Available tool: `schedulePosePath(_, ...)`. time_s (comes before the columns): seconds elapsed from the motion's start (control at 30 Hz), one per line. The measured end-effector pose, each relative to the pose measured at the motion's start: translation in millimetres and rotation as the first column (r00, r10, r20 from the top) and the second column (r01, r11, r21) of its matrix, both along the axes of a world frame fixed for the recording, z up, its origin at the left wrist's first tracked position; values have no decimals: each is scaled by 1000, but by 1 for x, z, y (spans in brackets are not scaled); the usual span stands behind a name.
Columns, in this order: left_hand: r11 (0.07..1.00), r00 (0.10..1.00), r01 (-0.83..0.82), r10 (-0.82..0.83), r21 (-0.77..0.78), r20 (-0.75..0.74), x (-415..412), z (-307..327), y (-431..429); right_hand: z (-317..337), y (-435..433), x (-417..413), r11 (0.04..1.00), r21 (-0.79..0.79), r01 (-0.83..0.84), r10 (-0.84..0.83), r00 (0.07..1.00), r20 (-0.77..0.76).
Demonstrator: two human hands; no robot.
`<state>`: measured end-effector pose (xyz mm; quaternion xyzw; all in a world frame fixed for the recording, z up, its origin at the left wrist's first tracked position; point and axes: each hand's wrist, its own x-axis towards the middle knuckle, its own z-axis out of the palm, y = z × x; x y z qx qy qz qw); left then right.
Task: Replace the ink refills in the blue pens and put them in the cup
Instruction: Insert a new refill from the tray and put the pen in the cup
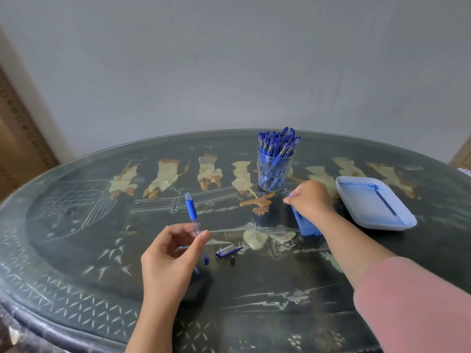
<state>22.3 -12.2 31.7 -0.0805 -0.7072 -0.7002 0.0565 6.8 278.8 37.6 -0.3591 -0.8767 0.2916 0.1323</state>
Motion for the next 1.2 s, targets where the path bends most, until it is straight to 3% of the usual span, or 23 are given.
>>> schedulePosePath(0.73, 999, 999, 36, -37, -38, -8, 0, -2, -1, -6, -5, 5, 997, 75, 4, -2, 1000, -24)
schedulePosePath(0.97, 999, 1000, 28, -28, -41, -1, 0, -2, -1, -1, -4, 16, 997, 76, -6, 17, 990, -137)
schedulePosePath(1.1, 999, 1000, 22, -22, -42, -8, 1, -2, -2, 3, 24, 40, 978, 157, 138, -113, 981, -160)
schedulePosePath(1.2, 998, 1000, 26, -27, -51, -13, 1, -4, -2, 6, 59, 65, 886, 348, 307, -300, 951, -75)
